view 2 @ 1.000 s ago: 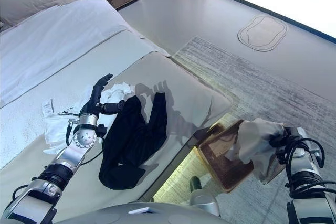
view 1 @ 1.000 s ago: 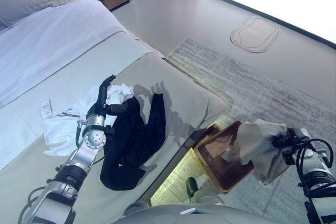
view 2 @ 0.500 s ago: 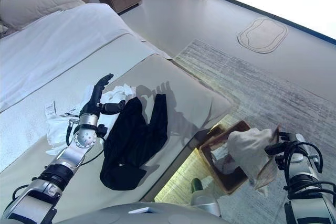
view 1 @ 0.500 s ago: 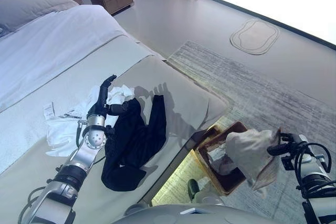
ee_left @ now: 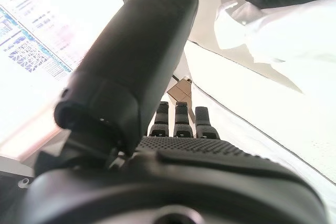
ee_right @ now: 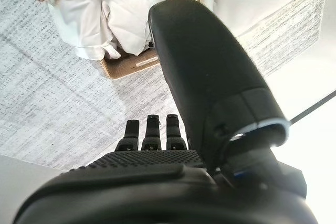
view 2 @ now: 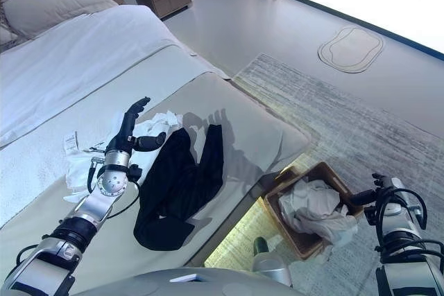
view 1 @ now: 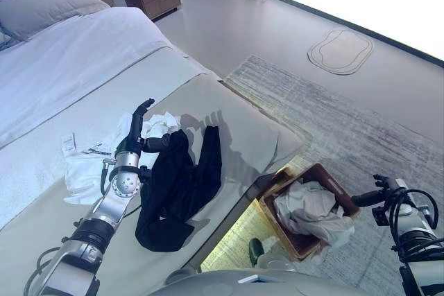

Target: Pick up the clothes from the bed and place them into the basket

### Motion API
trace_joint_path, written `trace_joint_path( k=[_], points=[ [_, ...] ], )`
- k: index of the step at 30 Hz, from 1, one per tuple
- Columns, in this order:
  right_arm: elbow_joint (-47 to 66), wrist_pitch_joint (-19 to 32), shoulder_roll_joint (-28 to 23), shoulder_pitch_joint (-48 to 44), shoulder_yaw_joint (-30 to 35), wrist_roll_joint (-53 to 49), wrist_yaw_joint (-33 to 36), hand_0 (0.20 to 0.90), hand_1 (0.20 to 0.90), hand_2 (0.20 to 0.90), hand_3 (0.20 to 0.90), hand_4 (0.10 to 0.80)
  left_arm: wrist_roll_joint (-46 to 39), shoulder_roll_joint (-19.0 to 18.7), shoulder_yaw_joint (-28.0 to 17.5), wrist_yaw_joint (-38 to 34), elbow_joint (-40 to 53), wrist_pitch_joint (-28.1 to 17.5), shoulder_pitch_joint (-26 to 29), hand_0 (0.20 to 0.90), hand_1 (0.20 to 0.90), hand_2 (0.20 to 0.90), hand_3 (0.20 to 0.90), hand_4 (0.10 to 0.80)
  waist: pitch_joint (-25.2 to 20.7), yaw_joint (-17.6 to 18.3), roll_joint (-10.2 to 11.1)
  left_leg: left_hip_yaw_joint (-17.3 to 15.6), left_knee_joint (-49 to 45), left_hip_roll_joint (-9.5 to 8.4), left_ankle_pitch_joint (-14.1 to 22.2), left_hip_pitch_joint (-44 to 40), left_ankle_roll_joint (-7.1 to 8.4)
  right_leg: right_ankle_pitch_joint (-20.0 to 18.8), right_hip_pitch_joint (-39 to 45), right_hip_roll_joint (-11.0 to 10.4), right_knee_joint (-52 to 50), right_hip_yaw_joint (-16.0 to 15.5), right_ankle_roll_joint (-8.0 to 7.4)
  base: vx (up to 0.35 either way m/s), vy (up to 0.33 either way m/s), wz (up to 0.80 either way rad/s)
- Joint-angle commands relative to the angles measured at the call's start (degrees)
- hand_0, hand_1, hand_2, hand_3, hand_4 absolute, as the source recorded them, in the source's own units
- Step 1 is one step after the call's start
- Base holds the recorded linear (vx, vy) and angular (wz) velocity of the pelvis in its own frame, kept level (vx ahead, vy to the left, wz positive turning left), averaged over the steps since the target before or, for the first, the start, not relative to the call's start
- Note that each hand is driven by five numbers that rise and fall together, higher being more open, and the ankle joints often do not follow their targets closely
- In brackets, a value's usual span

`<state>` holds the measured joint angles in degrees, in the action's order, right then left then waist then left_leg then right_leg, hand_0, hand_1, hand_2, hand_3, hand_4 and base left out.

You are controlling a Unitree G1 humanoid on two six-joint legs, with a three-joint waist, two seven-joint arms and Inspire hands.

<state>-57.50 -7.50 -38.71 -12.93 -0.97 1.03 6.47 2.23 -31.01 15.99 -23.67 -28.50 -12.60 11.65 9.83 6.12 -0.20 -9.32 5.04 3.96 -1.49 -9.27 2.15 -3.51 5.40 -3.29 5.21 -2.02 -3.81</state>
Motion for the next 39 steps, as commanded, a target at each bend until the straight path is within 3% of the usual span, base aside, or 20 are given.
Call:
trace_joint_path(
  k=[1, 11, 20, 24, 25, 30, 39],
  points=[
    [3.7, 3.57, -3.78, -3.57, -0.94, -0.86, 3.03, 0.9, 0.9, 0.9, 0.9, 0.8, 0.42, -1.33, -1.15, -4.29, 2.08, -4.78, 4.22, 0.9, 0.9, 0.9, 0.9, 0.8, -2.2, -1.94, 0.25, 0.53, -4.96, -0.4, 5.8, 2.11, 0.17, 6.75, -2.11, 1.76, -7.55, -2.88, -0.03, 0.0, 0.0, 0.0],
    [17.7, 3.89, -2.65, -5.75, -5.48, 5.47, 6.89, 0.9, 0.9, 0.9, 0.9, 0.8, 2.93, 0.42, -1.79, -7.5, 0.79, -2.25, 2.45, 0.9, 0.9, 0.9, 0.9, 0.8, -1.3, -3.63, 0.4, 2.47, -5.79, -0.6, 5.64, 3.32, 0.4, 7.82, -2.17, 1.43, -8.5, -4.59, 0.58, 0.018, -0.006, 0.03],
    [26.82, 9.11, -2.74, -9.75, -10.08, 14.14, 8.22, 0.9, 0.9, 0.9, 0.9, 0.8, 4.42, 1.41, -4.22, -6.85, -1.64, -0.54, -2.08, 0.9, 0.9, 0.9, 0.9, 0.8, 0.58, -7.29, 0.13, 6.33, -7.35, -1.36, 4.94, 6.23, 1.0, 8.52, -2.84, 0.74, -9.24, -7.55, 1.47, 0.028, -0.016, 0.24],
    [28.25, 9.46, -2.76, -10.64, -12.16, 19.01, 9.21, 0.9, 0.9, 0.9, 0.9, 0.8, 6.3, 1.14, -5.15, -5.35, -0.6, -2.2, -4.65, 0.9, 0.9, 0.9, 0.9, 0.8, 2.1, -9.64, -0.28, 7.33, -6.9, -1.67, 3.52, 7.89, 1.46, 9.22, -3.03, 0.19, -10.11, -10.74, 1.96, 0.056, 0.004, 0.46],
    [28.56, 8.43, -2.98, -10.03, -12.4, 20.14, 8.96, 0.9, 0.9, 0.9, 0.9, 0.8, 7.39, 0.86, -5.4, -3.67, -0.03, -3.35, -5.19, 0.9, 0.9, 0.9, 0.9, 0.8, 2.68, -10.03, -0.67, 4.91, -6.59, -0.91, 2.53, 8.47, 2.05, 9.68, -2.94, -0.12, -10.82, -13.0, 2.13, 0.072, 0.014, 0.47],
    [28.52, 7.42, -3.56, -9.82, -14.23, 23.23, 8.54, 0.9, 0.9, 0.9, 0.9, 0.8, 7.15, -0.07, -4.78, -2.53, 1.05, -4.47, -4.75, 0.9, 0.9, 0.9, 0.9, 0.8, 4.51, -10.97, -1.5, 1.98, -6.94, 0.07, 0.73, 10.71, 3.08, 10.99, -3.71, -1.37, -13.34, -17.79, 2.6, 0.05, 0.042, 0.72],
    [25.63, 2.69, -1.9, -18.29, -22.21, 25.46, 8.88, 0.9, 0.9, 0.9, 0.9, 0.8, 5.0, -1.96, -5.02, -2.53, 4.08, -7.11, -3.69, 0.9, 0.9, 0.9, 0.9, 0.8, 9.52, -15.61, -3.13, 5.95, -8.6, -1.68, 0.69, 15.3, 2.82, 14.59, -8.6, -3.22, -21.24, -21.15, 4.08, 0.035, 0.036, 0.35]
  ],
)
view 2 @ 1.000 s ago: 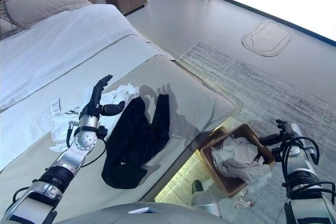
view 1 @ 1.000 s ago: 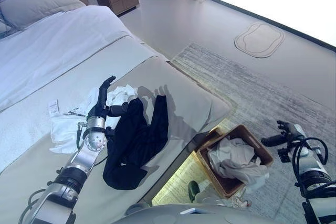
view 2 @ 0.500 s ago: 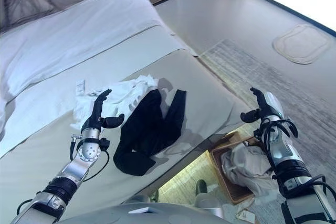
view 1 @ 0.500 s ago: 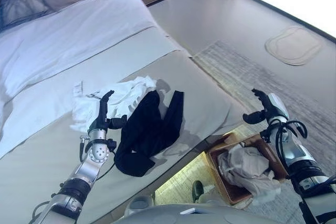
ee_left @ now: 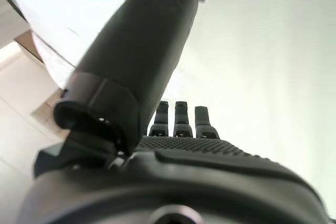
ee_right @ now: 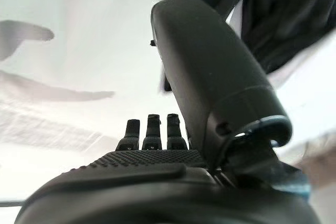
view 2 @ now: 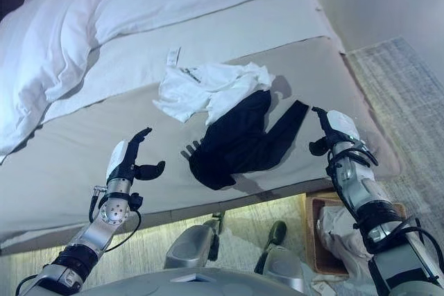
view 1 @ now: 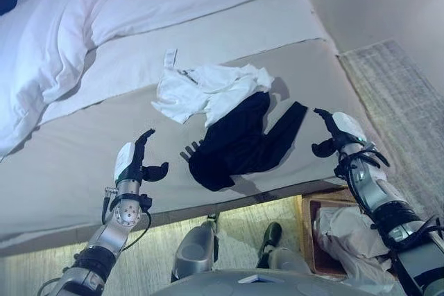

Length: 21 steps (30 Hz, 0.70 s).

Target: Pick up the clothes from the bed and place them into the basket

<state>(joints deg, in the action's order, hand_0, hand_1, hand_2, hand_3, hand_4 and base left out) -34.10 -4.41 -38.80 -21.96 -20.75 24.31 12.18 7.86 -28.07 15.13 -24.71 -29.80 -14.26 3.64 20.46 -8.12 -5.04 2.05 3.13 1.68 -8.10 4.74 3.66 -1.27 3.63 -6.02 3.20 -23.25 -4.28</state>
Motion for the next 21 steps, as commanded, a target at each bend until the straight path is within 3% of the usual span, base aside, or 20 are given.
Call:
trace_joint_path(
  k=[1, 7, 11, 21],
  points=[
    [2.13, -1.65, -1.51, -10.41, -3.27, 1.92, 2.85, 0.9, 0.9, 0.9, 0.9, 0.8, -0.59, -5.23, -3.66, -1.41, 5.94, -5.72, 4.86, 0.9, 0.9, 0.9, 0.9, 0.8, -0.38, -1.98, 1.37, -4.76, -6.81, 0.32, 7.16, 1.88, 1.2, 12.64, -7.51, -0.83, -20.29, -0.34, 4.72, 0.001, 0.004, 0.21],
    [-1.59, -4.73, 0.02, -15.31, -6.43, 1.52, 3.31, 0.9, 0.9, 0.9, 0.9, 0.8, -1.01, -6.14, -2.08, -1.33, 9.1, -6.7, 7.09, 0.9, 0.9, 0.9, 0.9, 0.8, 2.22, -4.28, -0.3, -2.01, -8.64, -1.4, 6.76, 4.99, 0.44, 13.68, -10.5, -2.8, -25.07, -1.94, 5.19, 0.013, 0.038, 0.26],
    [-5.63, -5.59, 0.56, -20.15, -7.95, 1.2, 3.31, 0.9, 0.9, 0.9, 0.9, 0.8, -1.8, -6.39, -0.27, -1.49, 10.78, -7.15, 8.96, 0.9, 0.9, 0.9, 0.9, 0.8, 5.13, -6.03, -1.18, 0.14, -14.54, -3.85, 9.09, 8.72, -0.29, 16.53, -14.09, -5.84, -33.0, -1.71, 5.1, 0.067, 0.044, 0.33],
    [-10.85, -7.78, 2.93, -29.49, -10.65, 2.8, 1.75, 0.9, 0.9, 0.9, 0.9, 0.8, -2.16, -6.57, 1.52, -0.69, 14.22, -7.22, 9.46, 0.9, 0.9, 0.9, 0.9, 0.8, 9.34, -9.77, -2.78, 0.09, -21.84, -7.12, 10.35, 16.64, -2.72, 17.34, -21.34, -9.88, -42.23, -2.77, 4.0, 0.029, 0.058, 0.2]
  ],
)
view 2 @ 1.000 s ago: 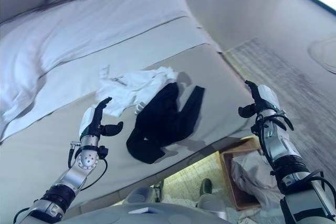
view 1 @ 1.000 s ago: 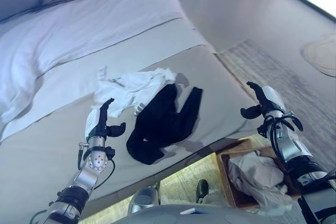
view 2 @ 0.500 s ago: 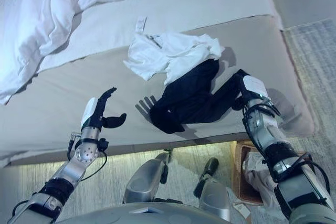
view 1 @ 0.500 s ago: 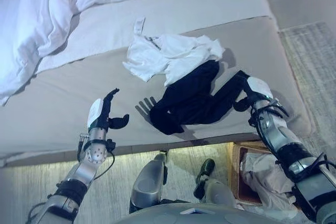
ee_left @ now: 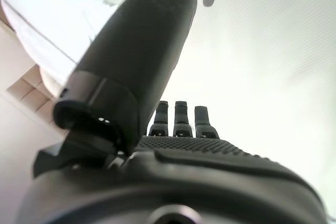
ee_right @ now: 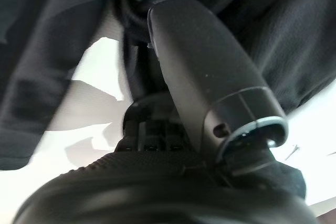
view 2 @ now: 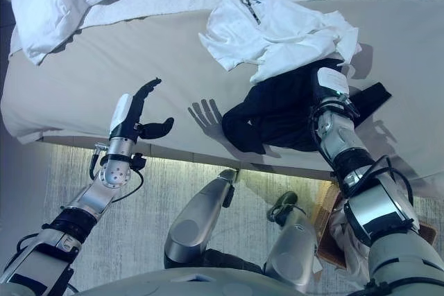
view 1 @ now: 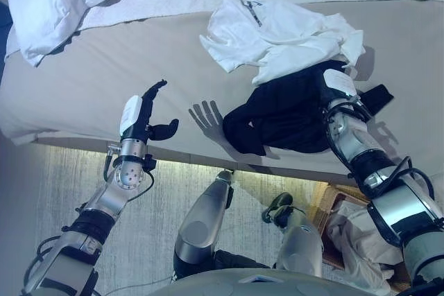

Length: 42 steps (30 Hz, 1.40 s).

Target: Pick up the clothes from the bed and place them into the basket

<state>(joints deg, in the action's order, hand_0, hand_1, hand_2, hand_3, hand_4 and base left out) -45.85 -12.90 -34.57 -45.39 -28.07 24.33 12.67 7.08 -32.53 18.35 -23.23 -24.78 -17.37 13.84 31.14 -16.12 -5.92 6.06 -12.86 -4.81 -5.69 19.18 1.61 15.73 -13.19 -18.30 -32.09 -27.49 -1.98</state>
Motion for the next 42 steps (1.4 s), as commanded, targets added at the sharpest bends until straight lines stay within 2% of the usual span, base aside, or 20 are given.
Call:
trace_joint_path(
  k=[1, 7, 18, 19, 20, 21, 26, 34, 35, 36, 39, 42],
  points=[
    [0.16, 0.45, -0.86, -6.53, -3.43, 3.0, 1.06, 0.9, 0.9, 0.9, 0.9, 0.8, -1.22, -2.19, -1.63, -2.3, 9.7, -4.2, -0.79, 0.9, 0.9, 0.9, 0.9, 0.8, -1.35, -2.12, -1.95, -4.03, -6.12, -0.71, 7.93, 2.98, -0.93, 0.27, -5.42, 2.03, -7.6, 1.34, 1.47, 0.034, 0.022, 0.17],
    [-5.98, -2.79, 1.51, -7.99, -4.31, 3.04, -2.08, 0.9, 0.9, 0.9, 0.9, 0.8, -1.16, -3.22, -1.3, -3.85, 14.06, -4.2, -0.57, 0.9, 0.9, 0.9, 0.9, 0.8, -1.35, -4.27, -2.19, -3.71, -8.16, -0.96, 8.12, 8.42, -2.33, 0.18, -10.57, 1.75, -9.98, 0.7, 0.92, -0.008, -0.019, 0.09],
    [-14.71, -1.45, 3.71, -8.68, -3.76, -2.02, -3.44, 0.9, 0.9, 0.9, 0.9, 0.8, -1.25, -3.34, 1.53, -5.06, 15.66, -3.28, 1.19, 0.9, 0.9, 0.9, 0.9, 0.8, -1.35, -4.77, -2.57, -4.01, -15.78, -1.22, 10.68, 16.95, -3.52, 1.81, -18.77, 2.03, -16.85, 1.69, 2.19, -0.019, -0.038, 0.01],
    [-15.07, -0.81, 3.94, -8.8, -3.8, -2.95, -2.87, 0.865, 0.865, 0.865, 0.859, 0.759, -1.15, -3.12, 2.03, -5.3, 15.48, -3.11, 1.48, 0.9, 0.9, 0.9, 0.9, 0.8, -1.35, -4.72, -2.65, -4.0, -15.94, -1.14, 10.65, 17.28, -3.53, 1.78, -19.22, 2.02, -17.17, 1.81, 2.17, -0.037, -0.021, 0.01],
    [-15.32, -0.18, 4.15, -8.94, -3.51, -3.38, -2.3, 0.695, 0.695, 0.695, 0.661, 0.561, -0.93, -2.89, 2.36, -5.51, 15.3, -3.09, 1.6, 0.9, 0.9, 0.9, 0.9, 0.8, -1.35, -4.65, -2.71, -3.93, -15.83, -1.1, 10.54, 17.32, -3.44, 1.72, -19.34, 2.07, -17.2, 1.9, 2.12, -0.033, -0.017, 0.02],
    [-15.44, 0.64, 4.32, -9.05, -3.34, -3.57, -1.08, 0.3, 0.3, 0.3, 0.2, 0.1, -0.9, -2.78, 2.57, -5.66, 15.17, -3.15, 1.7, 0.9, 0.9, 0.9, 0.9, 0.8, -1.35, -4.6, -2.76, -3.88, -15.57, -1.05, 10.41, 17.13, -3.38, 1.63, -19.28, 2.18, -17.05, 1.98, 2.07, 0.0, 0.0, 0.0],
    [-13.94, 4.2, 4.68, -8.28, -2.95, -6.0, 0.03, 0.3, 0.3, 0.3, 0.2, 0.1, -0.34, -2.48, 2.84, -6.98, 14.51, -2.67, 2.32, 0.9, 0.9, 0.9, 0.9, 0.8, -1.35, -3.83, -2.12, -3.79, -13.28, -0.2, 9.8, 14.85, -3.06, 1.05, -17.65, 2.96, -15.13, 2.24, 1.47, -0.048, -0.015, -0.01],
    [-10.69, 7.23, 5.08, -4.1, -1.15, -9.57, 0.05, 0.3, 0.3, 0.3, 0.2, 0.1, -0.06, -2.74, 1.87, -5.95, 13.36, -1.38, 3.12, 0.9, 0.9, 0.9, 0.9, 0.8, -1.35, -1.51, 0.15, -3.74, -7.1, 1.49, 8.39, 5.51, -2.02, -1.36, -8.96, 4.67, -6.91, 3.32, 0.37, -0.018, -0.024, -0.07],
    [-10.41, 7.39, 5.09, -3.57, -0.94, -10.0, -0.16, 0.3, 0.3, 0.3, 0.2, 0.1, 0.11, -2.6, 1.84, -5.72, 12.92, -1.21, 3.19, 0.9, 0.9, 0.9, 0.9, 0.8, -1.35, -1.14, 0.37, -3.81, -6.22, 1.68, 8.26, 3.97, -1.87, -1.72, -7.45, 4.97, -5.49, 3.59, 0.28, -0.072, 0.032, -0.1],
    [-9.56, 7.49, 4.77, -2.78, -0.4, -10.49, -0.27, 0.3, 0.3, 0.3, 0.2, 0.1, 0.21, -2.54, 1.64, -5.49, 12.44, -0.85, 3.44, 0.9, 0.9, 0.9, 0.9, 0.8, -1.35, -0.64, 0.32, -4.05, -4.51, 2.37, 6.36, 2.58, -1.97, -3.9, -5.87, 5.65, -2.81, 3.08, 0.82, -0.068, 0.034, -0.13],
    [-7.01, 7.52, 4.0, -0.26, 0.36, -11.37, -0.87, 0.3, 0.3, 0.3, 0.2, 0.1, 0.25, -2.56, 1.09, -5.32, 11.31, 0.07, 3.3, 0.9, 0.9, 0.9, 0.9, 0.8, -1.35, 0.78, 1.31, -4.78, -1.92, 3.11, 6.12, -2.08, -1.63, -4.99, -1.23, 6.76, 1.61, 4.14, 0.45, 0.004, 0.005, -0.27],
    [-4.03, 6.33, 3.35, 3.58, 1.31, -11.77, -0.66, 0.3, 0.3, 0.3, 0.2, 0.1, 0.37, -2.41, 0.73, -5.06, 10.39, 1.39, 2.65, 0.9, 0.9, 0.9, 0.9, 0.8, -3.48, 2.48, 2.6, -6.41, 0.0, 4.05, 6.52, -5.78, -1.29, -6.36, 2.52, 7.67, 6.14, 5.47, -0.19, 0.053, -0.007, -0.21]
  ],
)
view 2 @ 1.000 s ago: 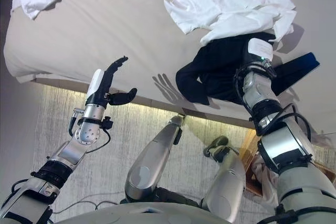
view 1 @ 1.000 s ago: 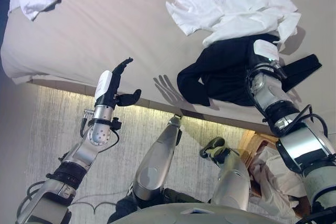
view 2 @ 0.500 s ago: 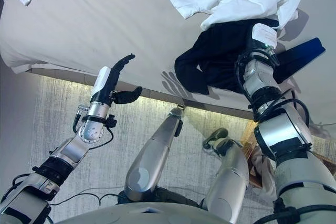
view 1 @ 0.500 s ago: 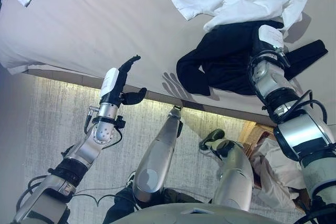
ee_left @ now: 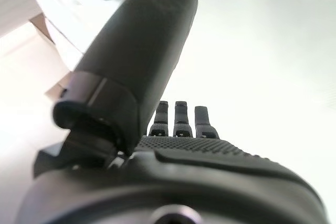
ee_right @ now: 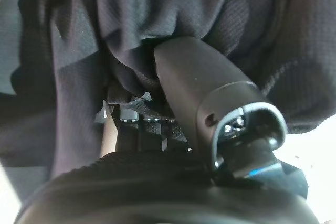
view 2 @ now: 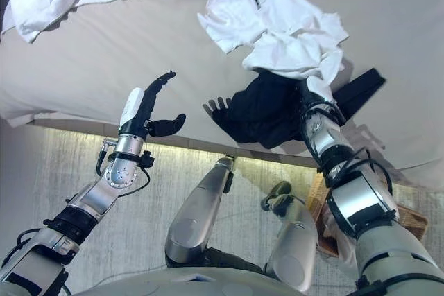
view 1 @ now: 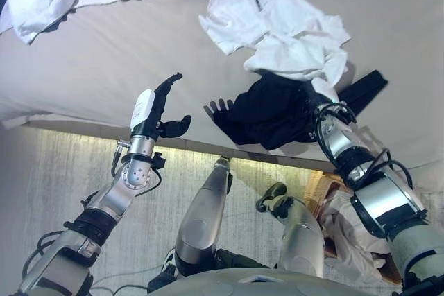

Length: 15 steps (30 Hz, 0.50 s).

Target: Pick up the clothes from the bed and place them into the basket

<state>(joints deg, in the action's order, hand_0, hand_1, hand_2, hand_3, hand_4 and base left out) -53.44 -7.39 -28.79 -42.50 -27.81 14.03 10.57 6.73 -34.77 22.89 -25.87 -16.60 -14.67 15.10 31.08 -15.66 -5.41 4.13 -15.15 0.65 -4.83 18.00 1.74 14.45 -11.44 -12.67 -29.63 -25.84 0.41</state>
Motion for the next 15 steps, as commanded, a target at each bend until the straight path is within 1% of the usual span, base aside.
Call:
trace_joint_path(
  k=[1, 4, 9, 12, 15],
  points=[
    [4.02, 0.78, -2.67, 1.46, 1.25, -1.56, 1.22, 0.3, 0.3, 0.3, 0.2, 0.1, 0.72, -0.17, -3.88, -2.39, 2.07, -0.96, 1.19, 0.9, 0.9, 0.9, 0.9, 0.8, -3.94, 2.43, 2.4, -4.82, 2.63, -1.22, 5.86, -5.31, -1.36, -5.31, 1.52, 2.21, 4.73, 4.14, -2.68, 0.068, -0.01, -0.28],
    [6.33, 0.66, -3.59, 6.14, 3.31, -1.84, 0.7, 0.3, 0.3, 0.3, 0.2, 0.1, 1.07, -0.31, -4.8, -1.48, 1.7, 0.35, -0.52, 0.9, 0.9, 0.9, 0.9, 0.8, -6.89, 4.38, 3.7, -6.74, 4.98, -0.52, 6.37, -9.64, -1.18, -6.66, 5.95, 3.35, 9.81, 5.55, -3.36, 0.102, -0.003, -0.28],
    [10.07, 1.34, -5.1, 11.82, 6.64, -2.08, -0.05, 0.3, 0.3, 0.3, 0.2, 0.1, 1.41, -0.19, -5.9, -0.37, 0.96, 1.32, -2.76, 0.9, 0.9, 0.9, 0.9, 0.8, -10.97, 6.54, 4.89, -8.9, 9.01, 0.14, 6.08, -14.39, -1.08, -8.84, 10.19, 4.74, 15.74, 7.34, -4.64, 0.077, -0.002, -0.24],
    [13.89, 1.55, -6.28, 14.49, 8.9, -3.9, -0.56, 0.3, 0.3, 0.3, 0.2, 0.1, 1.87, 0.06, -6.56, 0.4, 0.45, 2.39, -4.0, 0.9, 0.9, 0.9, 0.9, 0.8, -13.54, 7.81, 5.73, -10.12, 11.46, 0.73, 5.78, -16.78, -0.99, -10.41, 11.9, 5.2, 18.8, 8.27, -5.48, 0.057, -0.016, -0.18],
    [18.18, 1.46, -7.38, 16.22, 10.97, -6.22, -0.37, 0.3, 0.3, 0.3, 0.2, 0.1, 2.36, 0.32, -7.34, 0.69, -0.03, 2.89, -5.1, 0.9, 0.9, 0.9, 0.9, 0.8, -15.07, 8.74, 6.32, -11.01, 12.81, 1.09, 5.7, -18.16, -1.0, -11.3, 12.7, 5.49, 20.36, 8.77, -5.91, 0.016, -0.02, -0.14]
  ],
)
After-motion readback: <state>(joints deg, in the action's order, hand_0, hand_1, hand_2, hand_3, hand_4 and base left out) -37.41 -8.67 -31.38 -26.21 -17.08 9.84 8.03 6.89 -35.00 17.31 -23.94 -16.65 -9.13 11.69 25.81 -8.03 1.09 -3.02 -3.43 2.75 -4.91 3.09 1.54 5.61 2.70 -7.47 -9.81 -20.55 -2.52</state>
